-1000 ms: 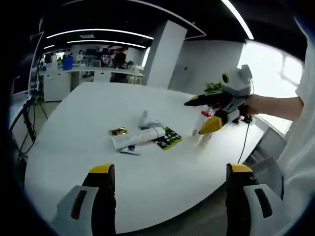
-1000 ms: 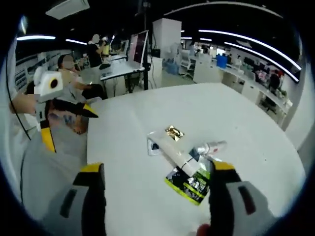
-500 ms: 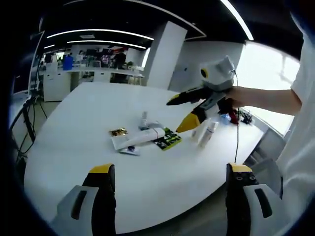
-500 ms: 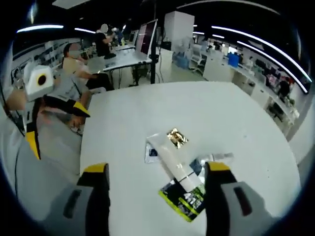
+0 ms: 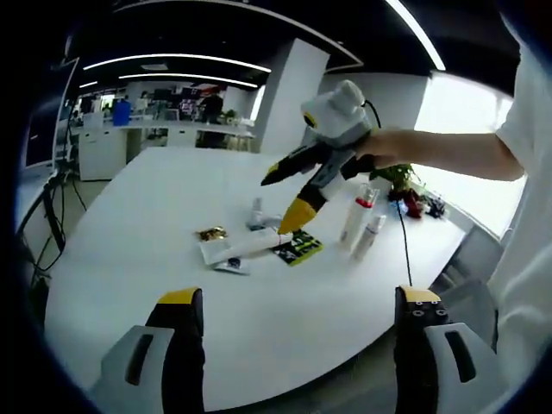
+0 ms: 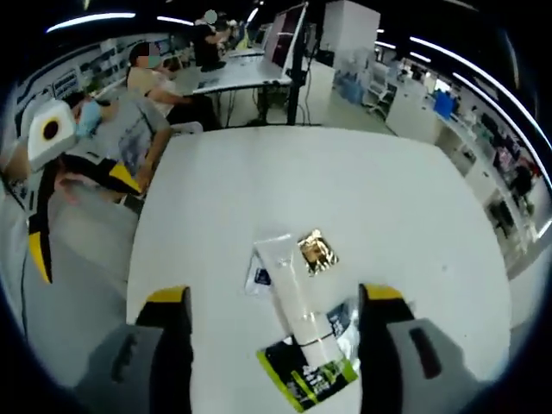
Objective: Arrange the skincare products in the storage area until every visible bottle or jar stands upright without overlapping.
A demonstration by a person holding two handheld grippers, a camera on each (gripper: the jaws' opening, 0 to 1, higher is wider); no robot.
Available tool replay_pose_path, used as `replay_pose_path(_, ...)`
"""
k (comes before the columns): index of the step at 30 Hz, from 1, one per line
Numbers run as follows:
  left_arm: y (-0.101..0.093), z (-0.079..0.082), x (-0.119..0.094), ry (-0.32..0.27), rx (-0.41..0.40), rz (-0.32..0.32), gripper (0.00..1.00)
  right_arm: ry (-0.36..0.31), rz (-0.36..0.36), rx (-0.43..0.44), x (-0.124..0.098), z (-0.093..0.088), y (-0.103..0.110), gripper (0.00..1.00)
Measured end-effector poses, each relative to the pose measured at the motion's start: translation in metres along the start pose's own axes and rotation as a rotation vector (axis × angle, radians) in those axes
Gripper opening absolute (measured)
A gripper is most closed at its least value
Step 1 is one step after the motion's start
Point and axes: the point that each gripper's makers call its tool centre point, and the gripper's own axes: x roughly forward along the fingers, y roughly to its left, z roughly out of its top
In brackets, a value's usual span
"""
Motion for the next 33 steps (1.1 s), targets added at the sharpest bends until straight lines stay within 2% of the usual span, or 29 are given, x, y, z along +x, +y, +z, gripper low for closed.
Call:
replay_pose_path(7, 0.002, -0.001, -0.002, -0.006, -0.012, 0.003, 0.89, 0.069, 0.041, -0.027, 0.03, -0.007, -0.007, 0.75)
replay_pose_path(9, 0.002, -0.001, -0.003, -0.004, -0.013, 0.005, 0.89, 0.09, 0.043, -0.067, 0.039, -0.01, -0.007, 0.71)
replay_pose_path(13, 0.004, 0.0, -0.004, -0.005, -0.019, 0.015, 0.89, 0.15, 0.073, -0.138, 0.056, -0.022, -0.002, 0.72)
replay_pose_path(18, 0.003, 0.0, -0.004, 0.002, -0.024, 0.014, 0.88, 0.19, 0.103, -0.119, 0.074, -0.035, -0.004, 0.61)
replay_pose_path(28, 0.005, -0.001, -0.004, 0.01, -0.041, 0.015, 0.87, 0.208, 0.151, -0.103, 0.099, -0.044, -0.004, 0.49)
replay_pose_path(33, 0.006, -0.004, -0.003, 0.023, -0.043, 0.013, 0.86, 0.174, 0.172, -0.099, 0.102, -0.039, -0.004, 0.41)
